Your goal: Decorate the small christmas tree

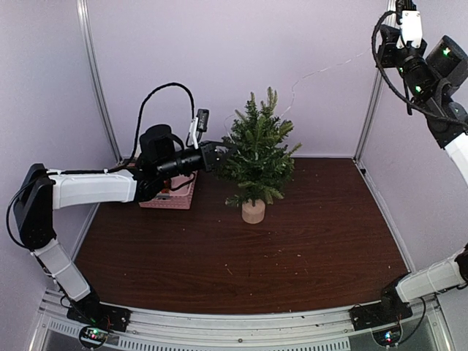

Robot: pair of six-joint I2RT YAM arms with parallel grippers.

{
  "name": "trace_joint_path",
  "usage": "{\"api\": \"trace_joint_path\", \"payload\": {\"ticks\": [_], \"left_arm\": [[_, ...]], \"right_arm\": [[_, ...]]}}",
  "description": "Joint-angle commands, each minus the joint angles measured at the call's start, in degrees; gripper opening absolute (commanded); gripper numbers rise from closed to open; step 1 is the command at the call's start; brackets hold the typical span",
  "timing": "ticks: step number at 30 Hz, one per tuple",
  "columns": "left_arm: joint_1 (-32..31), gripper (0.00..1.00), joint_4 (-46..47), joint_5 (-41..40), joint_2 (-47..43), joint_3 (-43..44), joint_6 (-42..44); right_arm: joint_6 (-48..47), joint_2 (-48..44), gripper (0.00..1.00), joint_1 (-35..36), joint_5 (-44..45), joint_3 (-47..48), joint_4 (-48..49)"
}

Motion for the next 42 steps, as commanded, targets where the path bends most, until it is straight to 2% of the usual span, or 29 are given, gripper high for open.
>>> {"api": "trace_joint_path", "payload": {"ticks": [1,10,22,29,42], "left_arm": [[0.11,0.00,3.54,-1.90,1.04,-0.54,2.06],[-0.24,0.00,3.51,-5.51,0.14,-0.21,4.90],[-0.16,0.00,5.40,-4.43,0.51,1.33,6.56],[-0.16,0.00,10.84,-1.96,0.34,0.25,4.28],[-0.23,0.00,10.22,-2.71,3.00,0.31,6.82]], "right_arm": [[-2.04,-0.40,0.00,-0.98,2.79,-0.60,2.91],[-2.51,3.61,0.00,-3.88,3.39,2.60,3.40],[-2.41,5.83,0.00,-5.36,1.77,8.34,2.68],[0.48,2.78,0.00,-5.53,-0.51,7.63,2.50],[-2.05,1.74,0.00,-6.11,1.62,1.70,4.35]]}}
